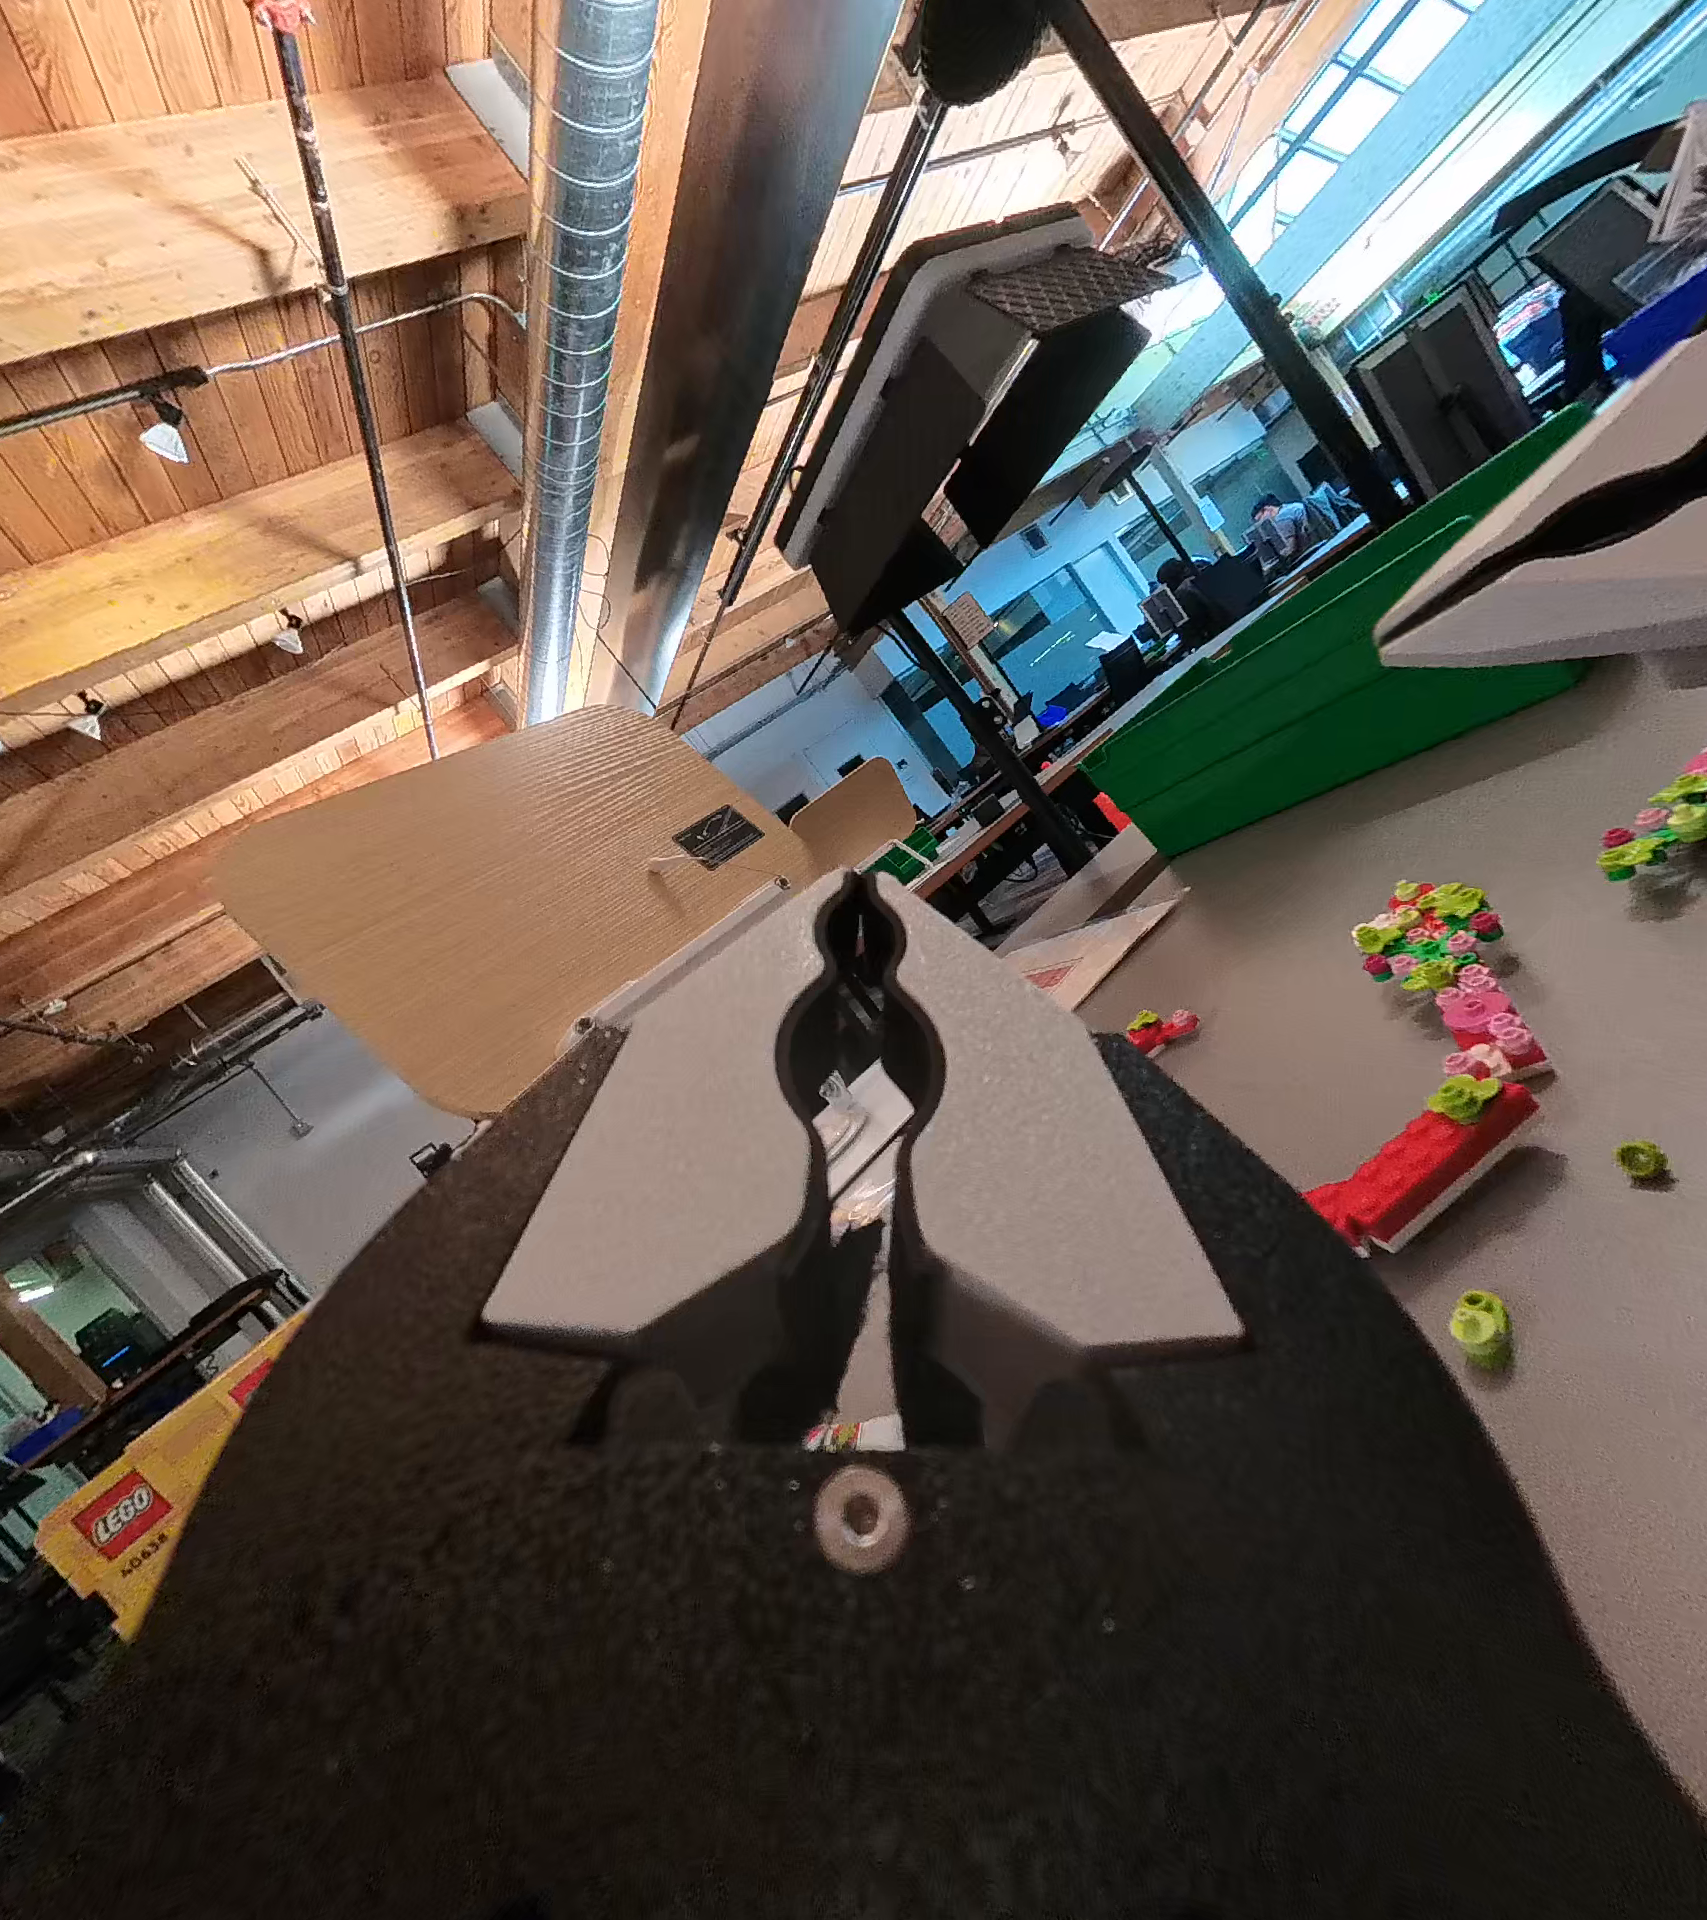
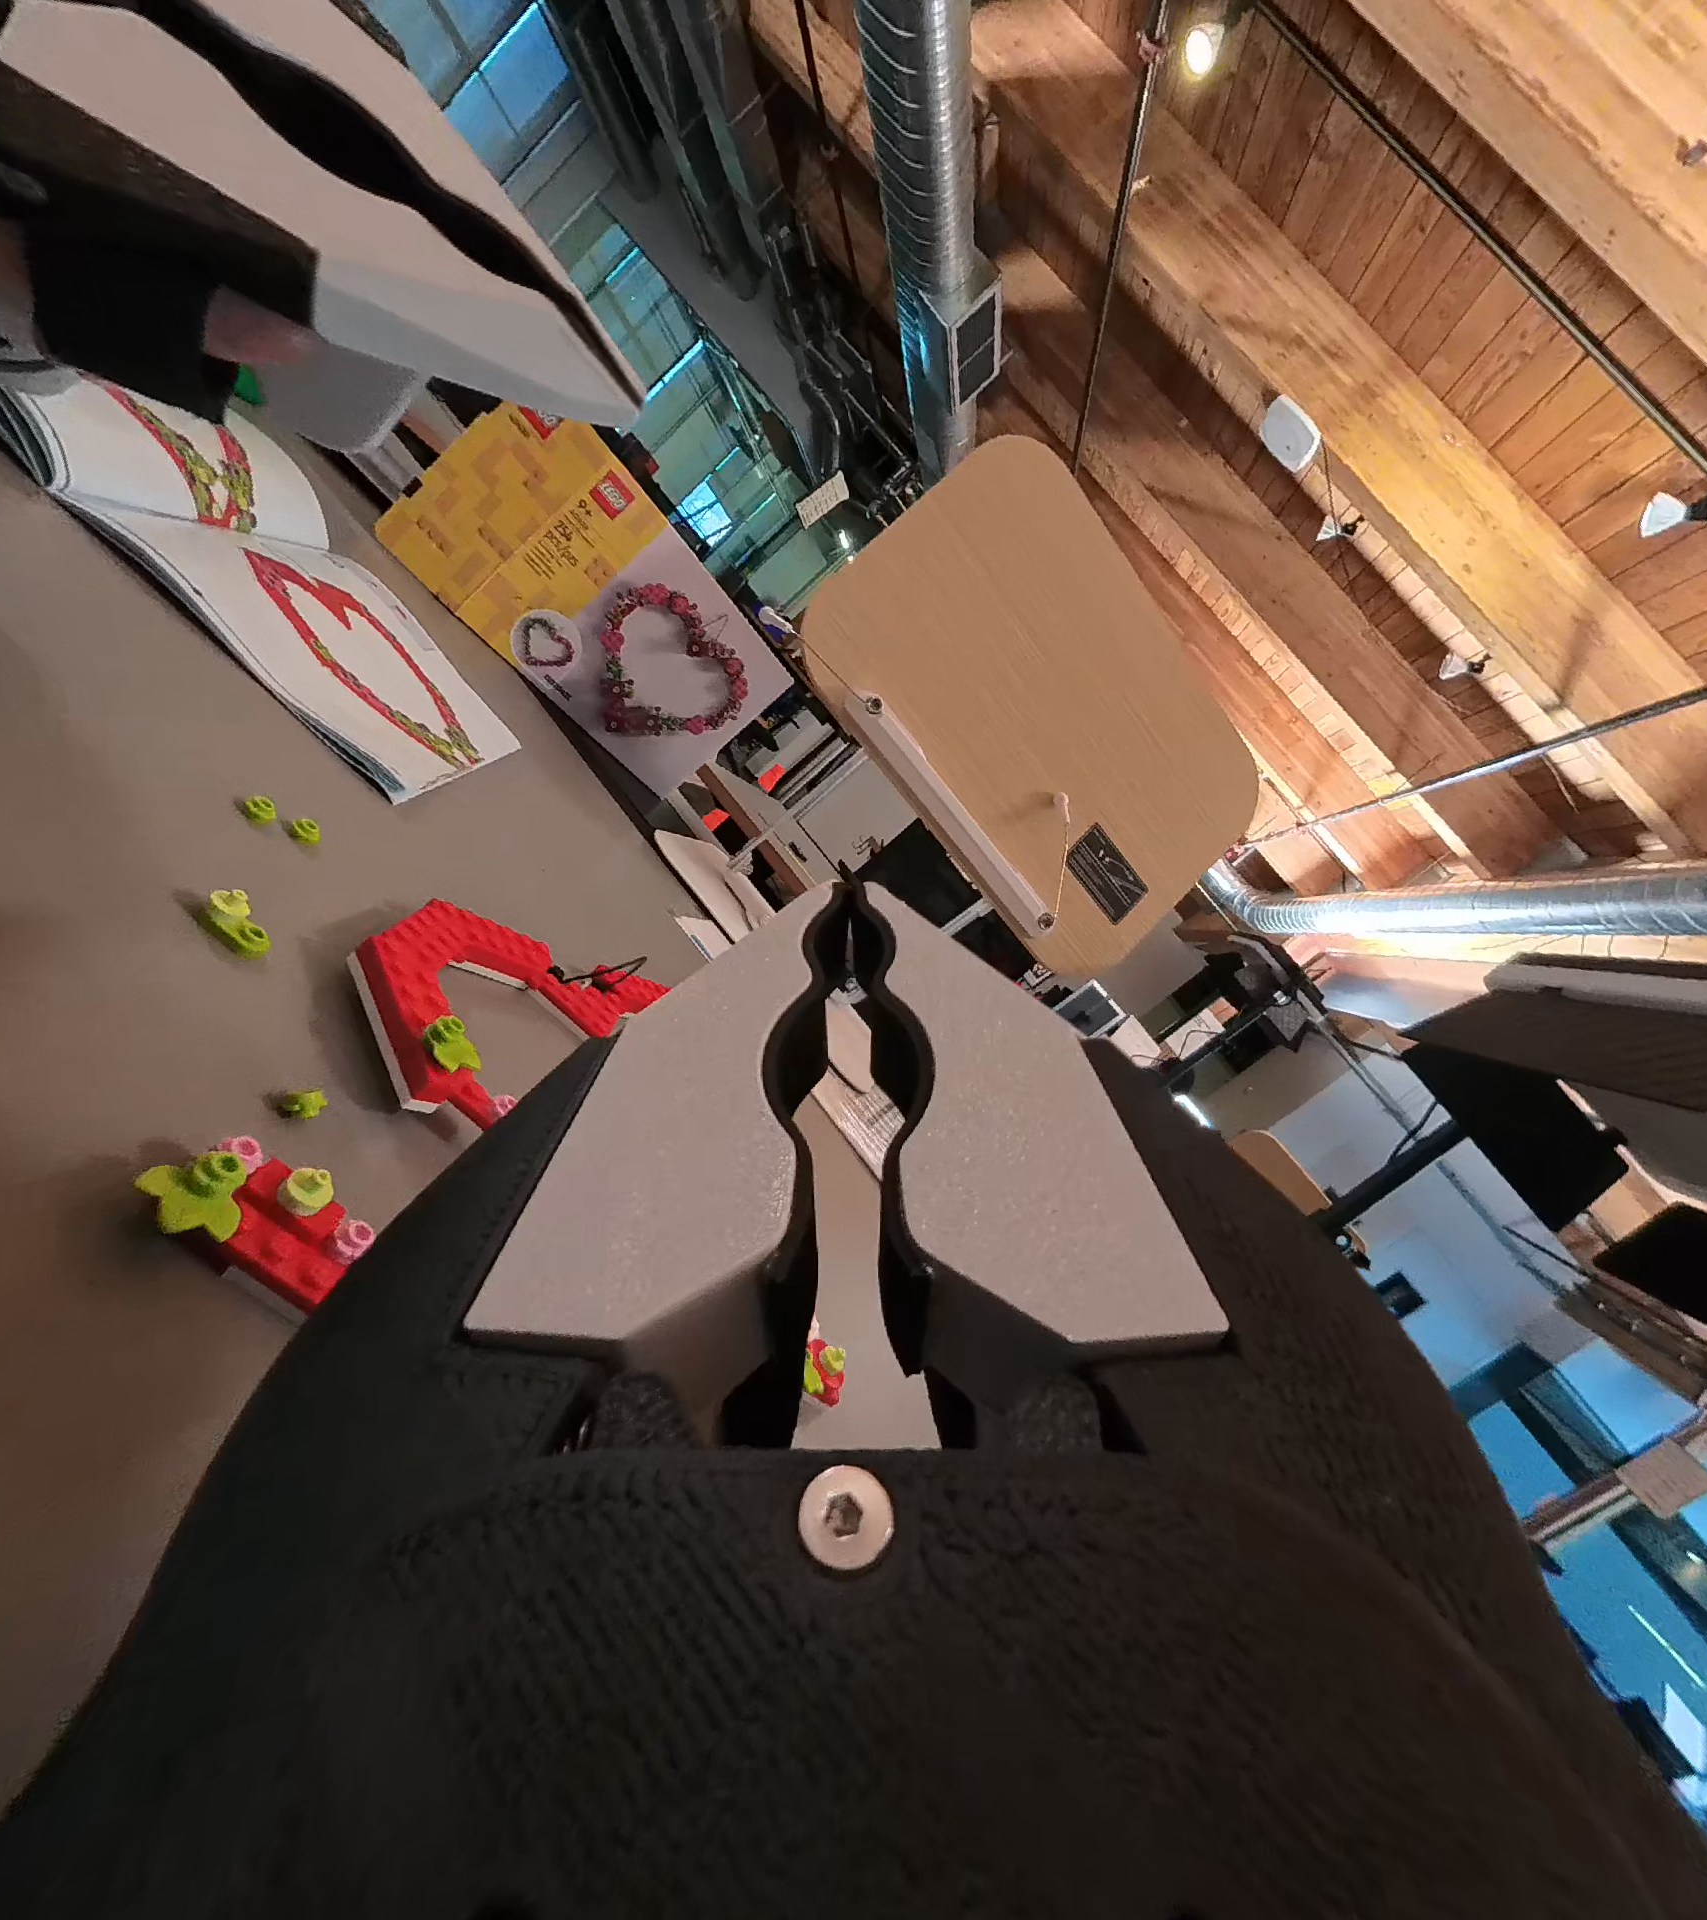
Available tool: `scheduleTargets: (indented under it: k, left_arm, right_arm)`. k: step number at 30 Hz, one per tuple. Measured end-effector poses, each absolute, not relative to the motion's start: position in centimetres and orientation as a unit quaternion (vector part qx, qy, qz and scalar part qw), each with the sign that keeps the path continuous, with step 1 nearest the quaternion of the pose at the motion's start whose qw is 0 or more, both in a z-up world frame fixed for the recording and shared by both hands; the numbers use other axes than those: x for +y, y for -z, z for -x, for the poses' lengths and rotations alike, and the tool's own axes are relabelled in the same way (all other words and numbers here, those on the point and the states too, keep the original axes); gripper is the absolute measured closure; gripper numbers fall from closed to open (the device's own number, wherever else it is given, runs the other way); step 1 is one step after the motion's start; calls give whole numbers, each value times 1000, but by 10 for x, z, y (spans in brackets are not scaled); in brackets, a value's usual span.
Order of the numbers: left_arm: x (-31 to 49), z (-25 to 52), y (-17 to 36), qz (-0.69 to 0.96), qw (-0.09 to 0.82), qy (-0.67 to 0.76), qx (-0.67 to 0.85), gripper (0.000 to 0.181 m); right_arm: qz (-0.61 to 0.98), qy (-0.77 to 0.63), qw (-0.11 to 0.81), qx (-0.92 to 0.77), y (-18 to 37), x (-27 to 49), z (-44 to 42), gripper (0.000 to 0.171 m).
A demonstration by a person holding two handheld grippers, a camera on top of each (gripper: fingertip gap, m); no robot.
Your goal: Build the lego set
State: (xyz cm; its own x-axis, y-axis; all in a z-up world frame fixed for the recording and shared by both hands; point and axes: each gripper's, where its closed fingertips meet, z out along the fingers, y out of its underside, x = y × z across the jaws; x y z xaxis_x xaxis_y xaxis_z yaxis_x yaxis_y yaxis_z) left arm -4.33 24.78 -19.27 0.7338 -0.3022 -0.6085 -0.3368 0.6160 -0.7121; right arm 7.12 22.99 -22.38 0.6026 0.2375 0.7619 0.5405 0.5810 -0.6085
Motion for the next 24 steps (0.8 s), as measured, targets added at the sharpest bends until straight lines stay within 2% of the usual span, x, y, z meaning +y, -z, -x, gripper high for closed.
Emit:
scheduleTargets:
  k: [20,24]
  left_arm:
    - [248,41,196,438,819,-9,372,181]
    - [244,42,193,439,822,8,364,181]
  right_arm:
    - [449,95,774,-437,225,230,-70,171]
    - [456,30,789,-410,218,223,-59,171]
